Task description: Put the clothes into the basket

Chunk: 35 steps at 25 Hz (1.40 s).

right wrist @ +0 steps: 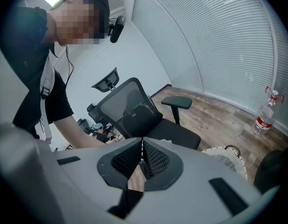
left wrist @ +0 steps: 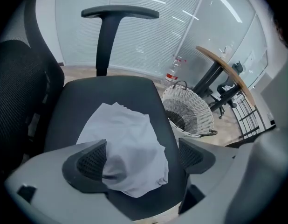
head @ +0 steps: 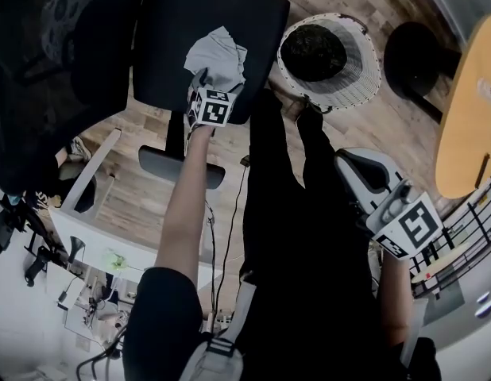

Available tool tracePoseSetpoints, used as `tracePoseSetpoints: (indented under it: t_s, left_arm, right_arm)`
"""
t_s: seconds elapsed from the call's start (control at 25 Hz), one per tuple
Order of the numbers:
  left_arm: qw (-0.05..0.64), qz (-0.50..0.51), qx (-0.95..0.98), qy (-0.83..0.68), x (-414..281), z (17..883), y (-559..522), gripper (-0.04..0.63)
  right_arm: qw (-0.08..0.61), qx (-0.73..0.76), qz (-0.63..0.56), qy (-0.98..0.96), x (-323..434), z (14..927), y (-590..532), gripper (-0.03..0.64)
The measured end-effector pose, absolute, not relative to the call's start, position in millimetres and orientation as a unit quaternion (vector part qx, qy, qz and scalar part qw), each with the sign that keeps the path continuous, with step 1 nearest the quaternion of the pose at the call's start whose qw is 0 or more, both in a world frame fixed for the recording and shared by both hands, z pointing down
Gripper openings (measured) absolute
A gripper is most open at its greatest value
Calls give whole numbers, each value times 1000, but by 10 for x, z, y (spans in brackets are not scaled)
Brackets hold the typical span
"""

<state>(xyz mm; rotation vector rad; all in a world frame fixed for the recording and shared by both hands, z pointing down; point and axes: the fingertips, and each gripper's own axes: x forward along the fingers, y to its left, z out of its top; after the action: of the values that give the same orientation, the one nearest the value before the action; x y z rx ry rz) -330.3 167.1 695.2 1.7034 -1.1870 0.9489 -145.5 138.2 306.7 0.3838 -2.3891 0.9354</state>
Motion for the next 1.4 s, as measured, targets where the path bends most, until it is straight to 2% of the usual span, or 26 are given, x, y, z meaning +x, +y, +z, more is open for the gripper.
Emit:
tracePoseSetpoints:
  t_s: [0.2, 0.52, 1.4]
  left_arm:
    - [407, 417, 675, -452, -3260, 7174, 1794, 502]
    - [389, 460, 657, -453, -3336, 7494, 1814, 500]
    - [411, 479, 635, -445, -3389, 7805, 1894, 495]
  right_arm:
    - [276, 142, 358, -881, -1436, 3149, 1434, 17]
    - [281, 145, 378, -870, -1353, 3328, 1528, 17]
    - [267, 150, 400, -864, -1370, 3463, 1585, 17]
